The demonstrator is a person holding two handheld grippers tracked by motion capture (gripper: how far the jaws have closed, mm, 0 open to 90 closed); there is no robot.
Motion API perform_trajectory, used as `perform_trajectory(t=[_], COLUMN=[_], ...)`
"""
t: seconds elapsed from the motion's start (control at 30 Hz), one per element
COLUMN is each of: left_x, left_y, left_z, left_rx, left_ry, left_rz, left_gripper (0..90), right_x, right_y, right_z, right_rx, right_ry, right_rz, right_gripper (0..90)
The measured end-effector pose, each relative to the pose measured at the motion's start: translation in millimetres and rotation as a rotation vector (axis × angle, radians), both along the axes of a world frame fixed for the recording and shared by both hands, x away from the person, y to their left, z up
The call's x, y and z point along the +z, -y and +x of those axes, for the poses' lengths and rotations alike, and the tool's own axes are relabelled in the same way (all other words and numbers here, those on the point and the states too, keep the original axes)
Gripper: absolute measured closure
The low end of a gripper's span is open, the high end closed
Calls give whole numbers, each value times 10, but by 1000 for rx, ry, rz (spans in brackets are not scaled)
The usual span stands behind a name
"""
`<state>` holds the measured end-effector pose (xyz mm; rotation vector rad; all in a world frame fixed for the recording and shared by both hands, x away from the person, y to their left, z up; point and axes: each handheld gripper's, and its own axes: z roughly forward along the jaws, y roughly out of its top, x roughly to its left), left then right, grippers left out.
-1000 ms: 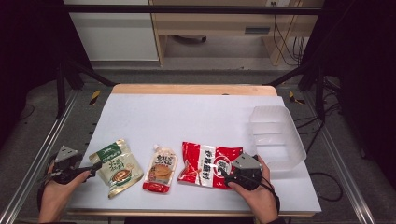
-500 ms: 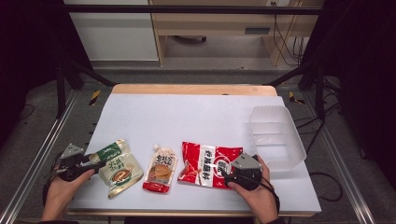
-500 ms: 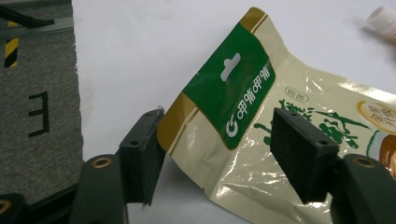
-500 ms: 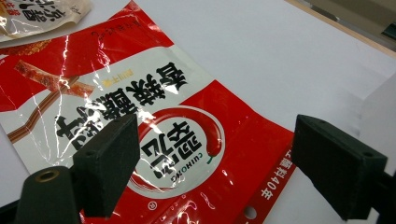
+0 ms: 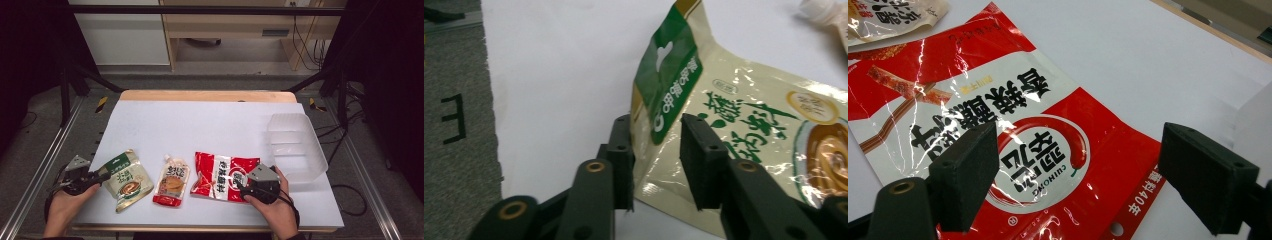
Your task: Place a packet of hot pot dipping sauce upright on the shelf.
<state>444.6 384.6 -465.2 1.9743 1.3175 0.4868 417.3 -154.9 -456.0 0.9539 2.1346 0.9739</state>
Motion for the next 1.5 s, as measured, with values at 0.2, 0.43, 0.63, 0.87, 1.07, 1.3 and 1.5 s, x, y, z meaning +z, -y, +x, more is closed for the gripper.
perform_trajectory(t=[0.2,0.43,0.63,0.87,1.07,1.3,1.5], left_x=[32,279,623,1000,1239,1323,1358], left_y=[14,19,129,301,469,510,659], left_z=[19,-90,-221,-433,-579,-487,-342], left_rx=[-7,12,-29,-131,-192,-191,-220], left_ry=[-8,69,136,182,226,251,256], left_rz=[27,48,89,104,126,95,84], left_gripper=[894,900,900,900,900,900,900], right_x=[3,18,30,119,159,217,304], right_y=[-7,13,22,20,15,-40,-170], right_z=[1,-15,-20,-55,-69,-42,32], right_rx=[0,-7,-8,-2,9,32,93], right_ry=[3,5,3,17,22,17,-6], right_rz=[-1,17,37,45,46,38,4], right_gripper=[171,172,172,176,184,185,184])
